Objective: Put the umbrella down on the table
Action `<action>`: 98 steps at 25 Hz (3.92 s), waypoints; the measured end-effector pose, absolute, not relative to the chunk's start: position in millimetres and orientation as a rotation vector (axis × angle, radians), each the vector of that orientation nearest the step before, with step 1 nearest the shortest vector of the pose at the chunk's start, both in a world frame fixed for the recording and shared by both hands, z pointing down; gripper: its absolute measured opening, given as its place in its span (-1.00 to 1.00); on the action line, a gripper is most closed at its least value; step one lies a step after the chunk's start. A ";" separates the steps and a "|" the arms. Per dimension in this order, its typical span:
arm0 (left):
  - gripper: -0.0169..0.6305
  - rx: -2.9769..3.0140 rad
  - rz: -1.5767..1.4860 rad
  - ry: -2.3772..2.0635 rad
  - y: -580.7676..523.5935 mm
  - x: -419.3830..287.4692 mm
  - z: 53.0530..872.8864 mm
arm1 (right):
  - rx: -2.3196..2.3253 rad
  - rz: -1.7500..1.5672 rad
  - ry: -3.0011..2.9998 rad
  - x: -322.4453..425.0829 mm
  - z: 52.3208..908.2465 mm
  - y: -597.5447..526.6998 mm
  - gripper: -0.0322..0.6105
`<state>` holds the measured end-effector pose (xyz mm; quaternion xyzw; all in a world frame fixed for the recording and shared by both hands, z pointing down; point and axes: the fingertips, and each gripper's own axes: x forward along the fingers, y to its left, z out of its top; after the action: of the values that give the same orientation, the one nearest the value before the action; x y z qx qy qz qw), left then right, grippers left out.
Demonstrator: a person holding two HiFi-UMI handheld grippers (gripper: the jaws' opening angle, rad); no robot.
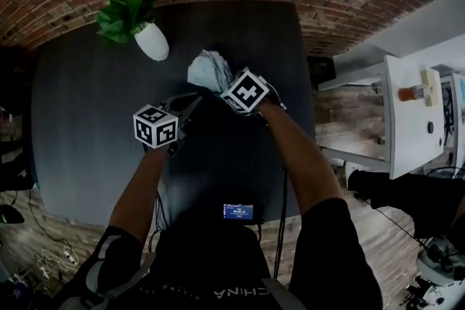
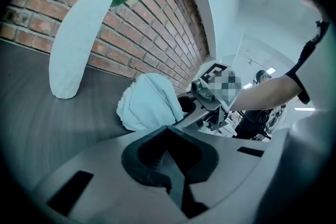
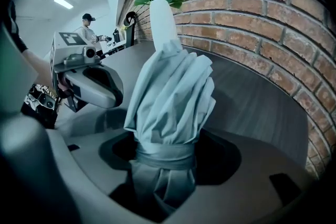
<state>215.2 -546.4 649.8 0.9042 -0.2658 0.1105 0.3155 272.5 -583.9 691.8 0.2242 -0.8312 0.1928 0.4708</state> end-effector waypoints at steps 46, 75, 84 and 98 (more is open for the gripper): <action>-0.94 2.402 0.323 -0.688 -531.9 207.6 633.7 | 0.580 0.460 -2.103 276.0 661.7 -583.8 0.18; -0.94 2.543 0.282 -0.771 -444.7 201.8 549.3 | 1.016 0.552 -2.485 298.6 534.2 -490.7 -0.40; -0.94 2.577 0.162 -0.807 -417.0 199.7 523.1 | 1.237 0.726 -2.604 313.8 511.7 -453.0 -0.87; -0.94 2.607 0.116 -0.715 -331.9 187.4 520.4 | 1.233 0.736 -2.611 312.1 512.5 -397.2 -0.88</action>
<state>187.4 -331.9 520.4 0.9407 -0.2580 0.0417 0.2161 312.1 -397.2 512.5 0.4124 -0.8733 0.2463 0.0810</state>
